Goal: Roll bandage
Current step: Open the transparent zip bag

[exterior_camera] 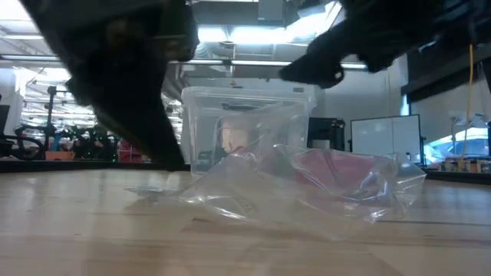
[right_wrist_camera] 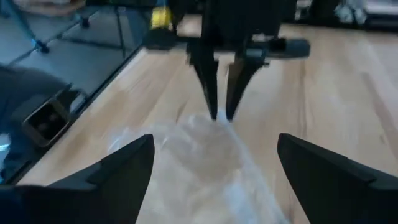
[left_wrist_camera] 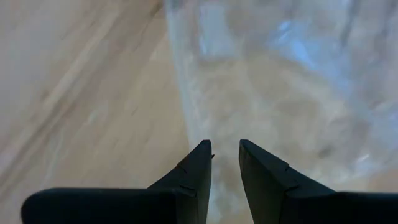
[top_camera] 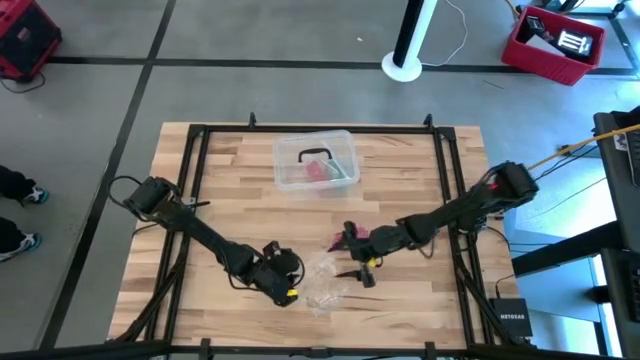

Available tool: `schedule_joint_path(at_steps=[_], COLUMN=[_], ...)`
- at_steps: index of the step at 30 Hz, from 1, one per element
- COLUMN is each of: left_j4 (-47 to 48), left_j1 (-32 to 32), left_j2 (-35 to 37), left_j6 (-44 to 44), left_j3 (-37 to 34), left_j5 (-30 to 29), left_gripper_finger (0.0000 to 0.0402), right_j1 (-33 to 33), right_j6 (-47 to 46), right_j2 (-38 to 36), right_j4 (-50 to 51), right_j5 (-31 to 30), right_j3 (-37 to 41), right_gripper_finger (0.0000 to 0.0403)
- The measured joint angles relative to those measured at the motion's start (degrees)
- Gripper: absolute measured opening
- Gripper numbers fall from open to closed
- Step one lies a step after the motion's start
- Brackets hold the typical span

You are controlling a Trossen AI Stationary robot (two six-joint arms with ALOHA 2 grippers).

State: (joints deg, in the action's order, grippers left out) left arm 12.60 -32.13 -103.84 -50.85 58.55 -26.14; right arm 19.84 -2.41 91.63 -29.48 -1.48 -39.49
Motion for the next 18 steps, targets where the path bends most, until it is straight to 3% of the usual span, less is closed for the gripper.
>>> schedule_joint_path(at_steps=[6, 10, 12, 15, 18], left_j4=[2.2, 2.4, 2.5, 3.2, 4.3], left_j1=[-2.7, -3.6, -3.9, -4.0, -3.9], left_j2=[-1.7, -1.9, -1.9, -1.9, -1.9], left_j6=[-4.6, -6.3, -6.9, -6.9, -6.8], left_j3=[0.0, 0.0, 0.0, 0.0, 0.0], left_j5=[-2.1, -3.2, -3.3, -3.7, -4.0], left_gripper_finger=[0.0074, 0.0074, 0.0074, 0.0074, 0.0074], right_j1=[-2.4, -4.4, -5.5, -6.3, -6.8], right_j6=[5.7, 7.4, 7.4, 7.4, 8.5], right_j2=[12.0, 19.4, 22.6, 25.9, 28.0], right_j4=[-0.7, 7.7, 12.4, 14.8, 15.6], right_j5=[-0.7, 0.2, 3.7, 8.9, 9.1], right_j3=[-6.5, -13.7, -16.9, -20.2, -21.3], right_gripper_finger=[0.0344, 0.0344, 0.0339, 0.0315, 0.0269])
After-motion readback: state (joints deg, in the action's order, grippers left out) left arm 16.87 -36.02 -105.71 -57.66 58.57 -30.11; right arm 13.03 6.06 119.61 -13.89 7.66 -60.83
